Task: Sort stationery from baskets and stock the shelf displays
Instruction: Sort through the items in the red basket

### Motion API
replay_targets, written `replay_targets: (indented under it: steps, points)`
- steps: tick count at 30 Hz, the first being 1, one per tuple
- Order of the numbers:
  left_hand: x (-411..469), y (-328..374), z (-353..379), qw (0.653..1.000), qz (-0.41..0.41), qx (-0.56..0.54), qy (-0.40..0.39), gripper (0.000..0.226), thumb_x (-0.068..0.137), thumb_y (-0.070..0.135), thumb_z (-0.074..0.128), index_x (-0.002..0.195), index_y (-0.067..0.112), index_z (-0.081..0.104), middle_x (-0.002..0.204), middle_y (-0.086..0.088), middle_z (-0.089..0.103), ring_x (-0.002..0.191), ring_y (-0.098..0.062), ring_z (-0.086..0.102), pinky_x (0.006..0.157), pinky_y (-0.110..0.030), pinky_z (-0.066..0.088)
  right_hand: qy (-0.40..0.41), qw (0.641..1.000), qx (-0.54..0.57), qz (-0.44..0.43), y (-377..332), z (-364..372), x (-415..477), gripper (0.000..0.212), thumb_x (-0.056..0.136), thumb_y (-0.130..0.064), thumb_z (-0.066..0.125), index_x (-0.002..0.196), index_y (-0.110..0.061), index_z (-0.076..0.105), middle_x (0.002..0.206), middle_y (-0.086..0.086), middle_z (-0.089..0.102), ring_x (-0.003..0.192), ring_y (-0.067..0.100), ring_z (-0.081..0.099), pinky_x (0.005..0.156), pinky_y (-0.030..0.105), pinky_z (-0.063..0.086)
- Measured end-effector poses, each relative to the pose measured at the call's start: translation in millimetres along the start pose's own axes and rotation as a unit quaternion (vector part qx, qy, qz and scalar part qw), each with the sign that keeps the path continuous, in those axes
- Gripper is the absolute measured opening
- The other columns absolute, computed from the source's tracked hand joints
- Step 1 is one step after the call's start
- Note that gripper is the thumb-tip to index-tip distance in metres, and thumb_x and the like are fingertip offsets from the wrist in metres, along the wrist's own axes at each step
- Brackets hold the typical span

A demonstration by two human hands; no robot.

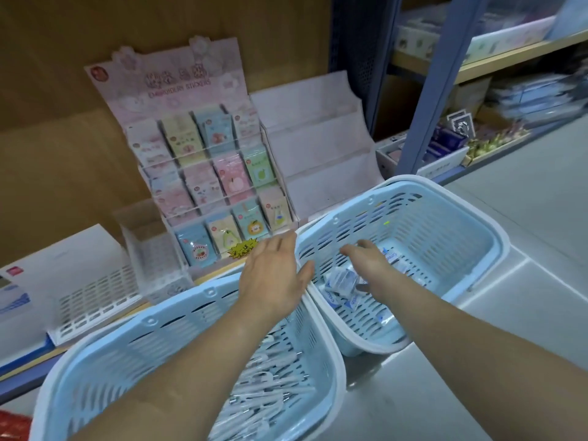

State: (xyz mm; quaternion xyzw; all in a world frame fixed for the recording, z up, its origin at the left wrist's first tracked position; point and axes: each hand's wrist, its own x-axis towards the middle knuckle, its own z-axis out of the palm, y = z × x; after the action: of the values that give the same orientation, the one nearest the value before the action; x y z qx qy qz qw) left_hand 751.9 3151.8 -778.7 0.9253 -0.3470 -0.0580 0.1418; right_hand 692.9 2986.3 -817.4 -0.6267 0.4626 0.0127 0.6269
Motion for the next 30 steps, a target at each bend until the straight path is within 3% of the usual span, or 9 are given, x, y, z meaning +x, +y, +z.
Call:
replay_targets:
  steps: [2, 4, 7, 11, 16, 19, 23, 26, 30]
  points:
    - [-9, -18, -20, 0.997, 0.075, 0.028, 0.002, 0.054, 0.099, 0.047, 0.039, 0.148, 0.026, 0.032, 0.154, 0.001, 0.031, 0.141, -0.021, 0.024, 0.115, -0.037, 0.025, -0.013, 0.985, -0.106, -0.133, -2, 4, -22, 0.054, 0.095, -0.029, 0.054, 0.146, -0.025, 0.036, 0.143, 0.006, 0.045, 0.111, 0.02, 0.056, 0.091, 0.036, 0.05]
    - [-20, -42, -47, 0.991, 0.122, 0.058, -0.003, 0.052, 0.095, 0.049, 0.031, 0.141, 0.029, 0.043, 0.152, 0.002, 0.033, 0.139, -0.021, 0.029, 0.111, -0.041, 0.033, -0.011, 0.946, -0.195, -0.258, -2, 10, -44, 0.047, 0.095, -0.029, 0.056, 0.14, -0.026, 0.044, 0.133, 0.0, 0.054, 0.098, 0.01, 0.059, 0.082, 0.028, 0.047]
    - [-47, -86, -83, 0.983, 0.149, 0.103, -0.014, 0.053, 0.092, 0.05, 0.028, 0.132, 0.026, 0.054, 0.146, 0.002, 0.043, 0.131, -0.022, 0.043, 0.103, -0.039, 0.043, -0.019, 0.875, -0.268, -0.403, -17, 33, -83, 0.045, 0.094, -0.031, 0.057, 0.137, -0.025, 0.048, 0.123, -0.005, 0.059, 0.097, 0.009, 0.057, 0.086, 0.029, 0.047]
    - [-97, -139, -119, 0.983, 0.137, 0.122, 0.001, 0.046, 0.09, 0.044, 0.034, 0.121, 0.024, 0.061, 0.129, 0.001, 0.057, 0.113, -0.022, 0.059, 0.088, -0.034, 0.05, -0.107, 0.776, -0.358, -0.508, -45, 86, -133, 0.05, 0.096, -0.035, 0.054, 0.143, -0.026, 0.041, 0.126, -0.005, 0.057, 0.107, 0.01, 0.055, 0.087, 0.032, 0.048]
    - [-176, -187, -161, 0.988, 0.104, 0.112, 0.006, 0.034, 0.087, 0.028, 0.048, 0.116, 0.021, 0.064, 0.117, 0.002, 0.063, 0.102, -0.018, 0.061, 0.082, -0.027, 0.047, -0.199, 0.618, -0.489, -0.582, -61, 162, -194, 0.048, 0.097, -0.041, 0.048, 0.143, -0.031, 0.038, 0.132, -0.006, 0.054, 0.116, 0.015, 0.053, 0.092, 0.032, 0.042]
    - [-233, -227, -179, 0.996, 0.021, 0.076, 0.033, 0.035, 0.083, 0.023, 0.049, 0.113, 0.021, 0.067, 0.111, 0.004, 0.066, 0.099, -0.016, 0.062, 0.082, -0.026, 0.047, -0.266, 0.515, -0.531, -0.618, -61, 216, -244, 0.044, 0.098, -0.04, 0.045, 0.141, -0.032, 0.038, 0.134, -0.006, 0.052, 0.118, 0.017, 0.052, 0.09, 0.03, 0.036]
    - [-313, -283, -172, 0.993, -0.101, 0.02, 0.065, 0.031, 0.08, 0.023, 0.05, 0.101, 0.019, 0.072, 0.097, 0.002, 0.072, 0.087, -0.016, 0.065, 0.078, -0.028, 0.049, -0.344, 0.392, -0.554, -0.648, -36, 288, -295, 0.041, 0.096, -0.037, 0.046, 0.136, -0.027, 0.042, 0.126, 0.0, 0.055, 0.116, 0.022, 0.053, 0.093, 0.036, 0.043]
    - [-360, -320, -147, 0.985, -0.169, 0.008, -0.023, 0.033, 0.08, 0.028, 0.045, 0.099, 0.019, 0.071, 0.097, 0.0, 0.073, 0.089, -0.022, 0.066, 0.076, -0.029, 0.049, -0.384, 0.337, -0.583, -0.632, -5, 342, -312, 0.041, 0.096, -0.034, 0.049, 0.134, -0.022, 0.044, 0.125, 0.005, 0.057, 0.113, 0.026, 0.054, 0.091, 0.039, 0.045]
    - [-400, -344, -100, 0.967, -0.185, 0.011, -0.175, 0.021, 0.089, 0.022, 0.054, 0.103, 0.02, 0.069, 0.102, 0.0, 0.072, 0.094, -0.022, 0.065, 0.075, -0.026, 0.044, -0.405, 0.341, -0.652, -0.543, 42, 399, -309, 0.047, 0.095, -0.033, 0.053, 0.137, -0.015, 0.042, 0.122, 0.011, 0.06, 0.112, 0.032, 0.056, 0.086, 0.037, 0.048]
